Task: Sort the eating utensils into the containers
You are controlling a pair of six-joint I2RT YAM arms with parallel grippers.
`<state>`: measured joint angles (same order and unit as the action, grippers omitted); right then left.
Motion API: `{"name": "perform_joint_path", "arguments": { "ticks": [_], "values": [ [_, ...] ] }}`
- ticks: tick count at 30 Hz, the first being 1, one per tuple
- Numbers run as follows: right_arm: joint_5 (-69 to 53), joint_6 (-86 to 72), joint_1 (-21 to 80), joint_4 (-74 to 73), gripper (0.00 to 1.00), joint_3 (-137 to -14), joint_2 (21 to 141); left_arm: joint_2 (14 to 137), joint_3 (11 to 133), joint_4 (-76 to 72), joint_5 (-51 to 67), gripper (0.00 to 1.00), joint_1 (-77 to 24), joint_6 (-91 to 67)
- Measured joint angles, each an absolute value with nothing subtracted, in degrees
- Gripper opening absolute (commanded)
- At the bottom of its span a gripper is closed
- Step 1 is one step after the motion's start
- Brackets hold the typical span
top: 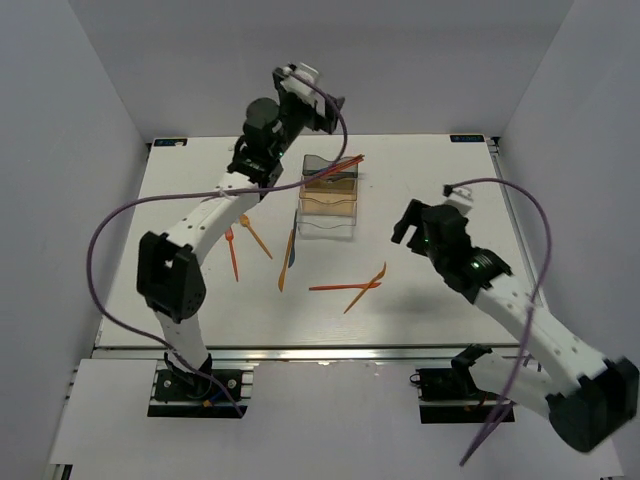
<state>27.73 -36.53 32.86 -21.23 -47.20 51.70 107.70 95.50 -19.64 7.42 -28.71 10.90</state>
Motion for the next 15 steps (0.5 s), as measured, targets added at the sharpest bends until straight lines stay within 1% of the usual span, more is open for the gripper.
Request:
{"name": "perform_joint_path", "arguments": {
  "ticks": [2,3,5,6,7,9,11,12,13,14,15],
  "values": [
    [26.76,-36.97,32.86,-20.93,0.89,-48.66,59.59,103.90,97.76,-18.57,4.56,0.98,-28.73,5.63],
    [26.39,-37.47,33.08,-21.04,0.85,-49.41,63.68,102.26,99.04,-17.06,2.46,0.98,-28.73,3.05],
    [26.74,-39.38,34.06,-21.93,0.83,-50.50,69.65,99.22,100.49,-13.19,-1.87,0.98,-28.73,-2.20],
    [27.27,-40.82,34.96,-22.37,0.79,-50.85,71.81,97.67,100.57,-9.89,-4.78,0.98,-28.73,-4.84],
    [27.86,-42.26,36.07,-22.74,0.79,-50.96,73.49,96.38,100.55,-6.68,-7.53,0.98,-28.73,-7.25],
    [29.43,-46.44,39.16,-23.75,0.73,-50.96,75.68,93.89,99.81,0.60,-12.34,0.98,-28.73,-12.51],
    [30.83,-50.35,42.35,-23.99,0.68,-50.96,77.08,90.35,95.81,8.27,-17.21,0.98,-28.71,-18.61],
    [31.42,-52.31,43.90,-23.94,0.55,-50.98,77.82,88.25,93.14,12.45,-19.20,0.98,-28.69,-21.39],
    [31.97,-53.89,45.25,-23.94,0.44,-51.07,78.67,86.04,89.84,15.33,-20.16,0.98,-28.62,-23.51],
    [32.34,-55.09,46.33,-24.05,0.35,-51.24,79.70,83.64,86.24,17.67,-20.58,0.98,-28.60,-25.02],
    [32.75,-56.84,47.35,-24.23,0.32,-51.57,81.06,80.93,82.35,20.38,-20.69,0.98,-28.60,-26.24]
  ]
}}
